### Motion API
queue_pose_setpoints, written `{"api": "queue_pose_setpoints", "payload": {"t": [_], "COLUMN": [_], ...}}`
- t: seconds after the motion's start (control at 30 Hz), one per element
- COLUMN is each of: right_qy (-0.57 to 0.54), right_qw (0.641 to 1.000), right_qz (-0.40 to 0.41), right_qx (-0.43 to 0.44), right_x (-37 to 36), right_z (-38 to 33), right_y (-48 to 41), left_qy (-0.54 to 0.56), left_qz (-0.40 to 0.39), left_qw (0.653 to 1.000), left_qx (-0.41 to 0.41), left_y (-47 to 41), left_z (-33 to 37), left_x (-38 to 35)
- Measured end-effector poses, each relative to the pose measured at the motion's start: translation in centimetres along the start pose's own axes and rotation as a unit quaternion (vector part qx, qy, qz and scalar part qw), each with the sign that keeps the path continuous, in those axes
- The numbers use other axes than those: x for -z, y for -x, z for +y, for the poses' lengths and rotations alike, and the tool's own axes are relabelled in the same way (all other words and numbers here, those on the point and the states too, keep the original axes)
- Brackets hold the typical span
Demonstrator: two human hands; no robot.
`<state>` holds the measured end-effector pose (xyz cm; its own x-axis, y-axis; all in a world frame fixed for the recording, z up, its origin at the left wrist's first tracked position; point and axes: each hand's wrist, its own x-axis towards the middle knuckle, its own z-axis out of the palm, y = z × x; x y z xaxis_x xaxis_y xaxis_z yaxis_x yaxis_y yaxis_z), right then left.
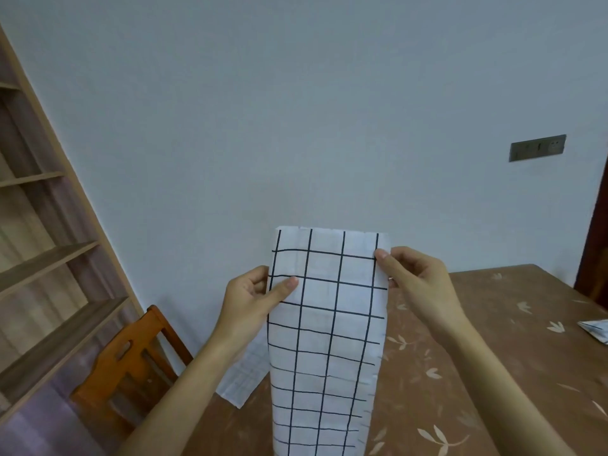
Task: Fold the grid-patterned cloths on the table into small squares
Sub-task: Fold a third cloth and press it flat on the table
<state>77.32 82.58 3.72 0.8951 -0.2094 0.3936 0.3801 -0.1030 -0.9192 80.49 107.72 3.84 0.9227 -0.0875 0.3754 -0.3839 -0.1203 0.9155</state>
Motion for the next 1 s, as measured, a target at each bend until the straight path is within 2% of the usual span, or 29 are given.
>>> {"api": "queue_pose_setpoints", "payload": {"t": [0.23, 0.4, 0.53, 0.73, 0.87, 1.0], "right_qy": [-0.017, -0.018, 0.024, 0.031, -0.047, -0.086], "right_qw": [1.0, 0.982, 0.992, 0.992, 0.994, 0.992], "right_qz": [0.006, -0.187, -0.121, -0.109, -0.09, -0.085], "right_qx": [0.019, -0.01, 0.024, 0.049, 0.037, 0.032], "right_x": [0.1, -0.1, -0.8, -0.6, -0.6, -0.8], "right_z": [0.1, 0.1, 0.3, 0.1, 0.9, 0.8], "right_y": [0.0, 1.0, 1.1, 0.8, 0.9, 1.1], "left_qy": [0.027, 0.032, 0.016, -0.04, -0.074, -0.065], "left_qz": [-0.003, 0.04, 0.033, -0.014, -0.038, -0.067], "left_qw": [1.0, 0.999, 0.999, 0.998, 0.994, 0.995], "left_qx": [0.01, -0.016, -0.03, -0.053, -0.069, -0.039], "left_y": [-0.3, -0.7, -0.8, -0.5, -0.5, -0.3], "left_z": [-0.3, 0.4, 0.8, 1.5, 1.5, 1.2], "left_x": [0.7, 0.7, 1.1, 2.0, 2.8, 3.2]}}
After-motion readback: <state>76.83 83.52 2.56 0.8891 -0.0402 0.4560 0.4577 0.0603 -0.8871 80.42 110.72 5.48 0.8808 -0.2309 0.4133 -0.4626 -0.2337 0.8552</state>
